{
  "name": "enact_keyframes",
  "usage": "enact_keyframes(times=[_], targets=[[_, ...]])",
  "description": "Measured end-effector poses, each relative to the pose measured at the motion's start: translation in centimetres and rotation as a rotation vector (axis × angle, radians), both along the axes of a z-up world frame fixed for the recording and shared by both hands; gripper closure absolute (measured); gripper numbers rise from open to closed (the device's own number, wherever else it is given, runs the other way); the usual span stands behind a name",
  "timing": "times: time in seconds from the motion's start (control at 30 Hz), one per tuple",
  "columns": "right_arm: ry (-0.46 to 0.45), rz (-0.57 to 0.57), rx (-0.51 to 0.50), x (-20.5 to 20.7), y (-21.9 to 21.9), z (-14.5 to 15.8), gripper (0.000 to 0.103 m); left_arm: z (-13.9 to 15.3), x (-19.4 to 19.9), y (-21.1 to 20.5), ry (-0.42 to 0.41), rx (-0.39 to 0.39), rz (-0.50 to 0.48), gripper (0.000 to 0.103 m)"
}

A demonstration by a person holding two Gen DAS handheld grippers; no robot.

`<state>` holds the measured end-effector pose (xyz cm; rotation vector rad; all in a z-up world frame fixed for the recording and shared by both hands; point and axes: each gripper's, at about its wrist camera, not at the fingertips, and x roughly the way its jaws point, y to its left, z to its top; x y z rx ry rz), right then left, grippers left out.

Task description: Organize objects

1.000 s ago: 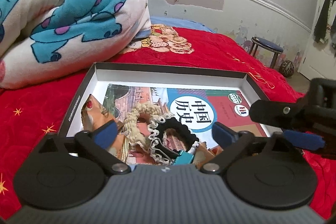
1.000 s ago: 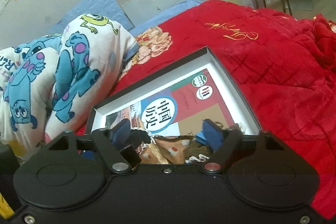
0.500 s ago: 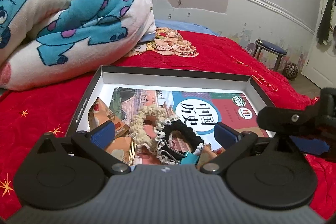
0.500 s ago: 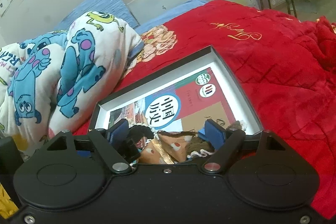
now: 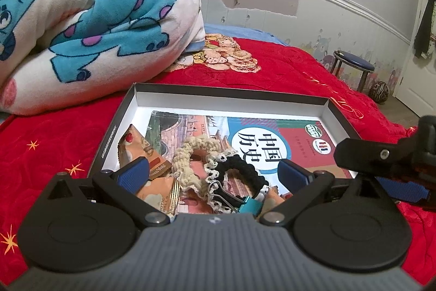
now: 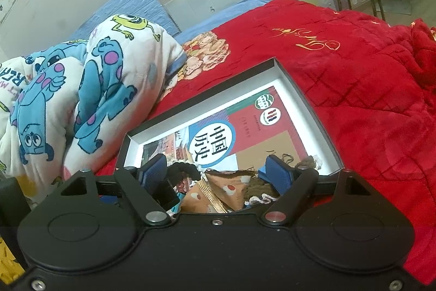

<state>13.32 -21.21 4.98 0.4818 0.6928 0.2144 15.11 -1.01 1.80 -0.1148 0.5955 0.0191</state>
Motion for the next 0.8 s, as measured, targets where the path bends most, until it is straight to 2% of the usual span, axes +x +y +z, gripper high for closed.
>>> enact_keyframes(times=[0.57,0.8], targets=[[0.006,0.006,-0.001,0.0,0.2,0.0,0.024,0.1,-0.1,0.0,-0.012,0.018,-0.002,0.0],[-0.057,0.042,-0.02,-1.5,-0.2,2.0,0.02,1.8,-1.3,1.0,-0.059,0.039,0.007,0.0]])
